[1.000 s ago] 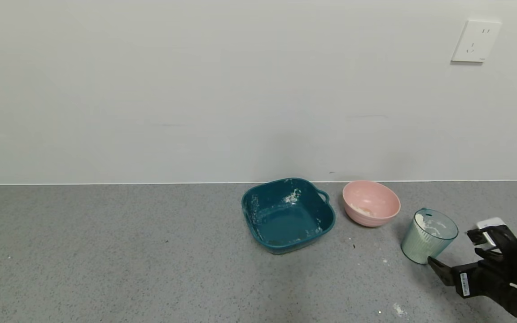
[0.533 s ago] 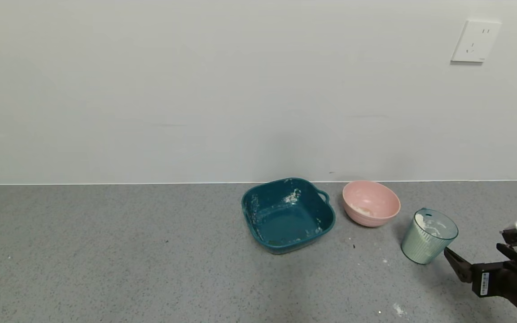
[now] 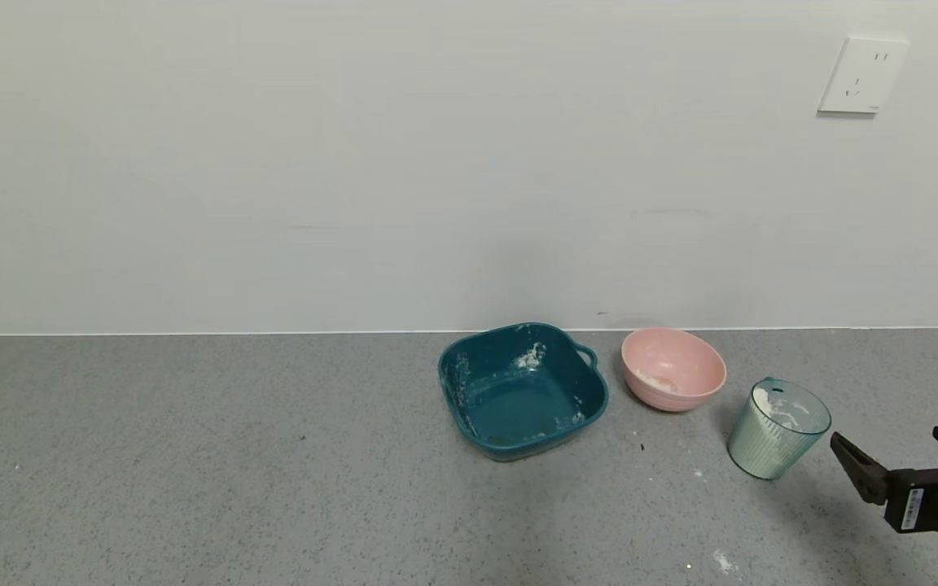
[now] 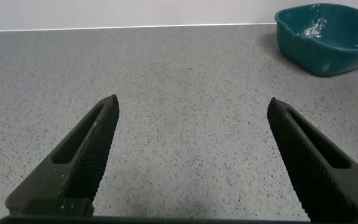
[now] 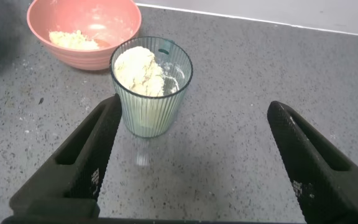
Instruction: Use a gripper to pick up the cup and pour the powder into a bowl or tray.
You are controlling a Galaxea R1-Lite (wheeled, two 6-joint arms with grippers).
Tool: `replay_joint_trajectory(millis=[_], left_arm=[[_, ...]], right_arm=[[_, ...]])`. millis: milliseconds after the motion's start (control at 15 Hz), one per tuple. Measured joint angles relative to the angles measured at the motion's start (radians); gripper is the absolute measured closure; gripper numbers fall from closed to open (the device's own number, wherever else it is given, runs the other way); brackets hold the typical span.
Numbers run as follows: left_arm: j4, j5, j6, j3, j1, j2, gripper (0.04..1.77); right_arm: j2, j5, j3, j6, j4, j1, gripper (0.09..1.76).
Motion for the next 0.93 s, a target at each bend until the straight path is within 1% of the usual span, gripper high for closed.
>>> replay_joint_trajectory(millis=[333, 533, 733, 933], left_arm=[[0.000, 0.000, 0.000, 0.000, 0.000, 0.000, 0.09], [0.000, 0.000, 0.000, 0.000, 0.000, 0.000, 0.09], [0.000, 0.000, 0.000, 0.000, 0.000, 0.000, 0.09], [0.000, 0.000, 0.000, 0.000, 0.000, 0.000, 0.09]], right_arm=[[-0.173, 0.000, 0.000, -0.001, 0.176, -0.003, 0.15], [-0.288, 0.000, -0.010, 0.000, 0.321, -0.003, 0.15], [-0.387, 0.000, -0.040, 0.003, 0.469, -0.017, 0.15], [-0.481, 0.001, -0.076, 0.005, 0.589, -0.033, 0.15]])
